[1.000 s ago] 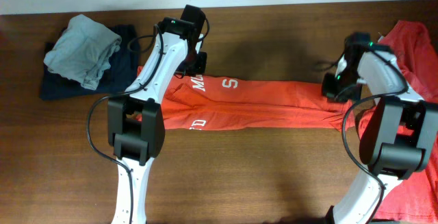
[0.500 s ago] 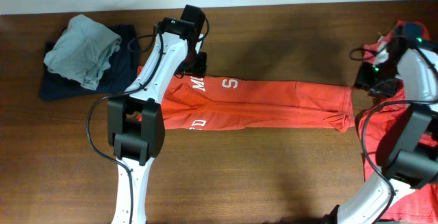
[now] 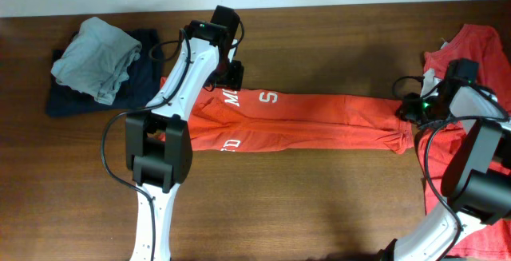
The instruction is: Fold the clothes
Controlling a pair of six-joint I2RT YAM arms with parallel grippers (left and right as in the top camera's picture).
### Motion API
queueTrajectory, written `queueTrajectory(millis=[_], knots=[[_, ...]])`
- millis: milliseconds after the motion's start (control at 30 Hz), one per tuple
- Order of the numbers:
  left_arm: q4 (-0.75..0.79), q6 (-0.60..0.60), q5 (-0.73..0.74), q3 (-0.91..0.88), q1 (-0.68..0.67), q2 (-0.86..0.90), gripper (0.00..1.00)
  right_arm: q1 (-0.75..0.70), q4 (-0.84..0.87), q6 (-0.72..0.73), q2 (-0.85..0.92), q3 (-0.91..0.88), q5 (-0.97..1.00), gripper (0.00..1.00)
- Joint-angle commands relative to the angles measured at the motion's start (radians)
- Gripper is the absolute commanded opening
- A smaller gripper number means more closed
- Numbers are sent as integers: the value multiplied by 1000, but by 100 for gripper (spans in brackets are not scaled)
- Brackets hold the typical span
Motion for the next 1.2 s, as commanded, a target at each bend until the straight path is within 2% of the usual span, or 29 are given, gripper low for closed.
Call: queueTrajectory(millis=[0,33,67,367,733,967,1167], knots=[[-1,2,-8,8,6,-20,70,2,11,-17,11,-59,-34,21],[-1,2,-8,8,6,-20,70,2,11,-17,11,-59,-53,9],[-1,2,-8,8,6,-20,70,2,12,-17,11,-57,-68,4],[-60,6,-8,69,42,-21,70,0,15,-17,10,10,-87,4],[-155,6,-6,288,201,-21,70,-58,-90,-43,10,209,-87,4],[-175,6,-7,298,301,-21,71,-126,-104,-100,10,234,-75,4],[-209,6,1,297,367,-21,71,-183,-100,-95,11,282,-76,4]])
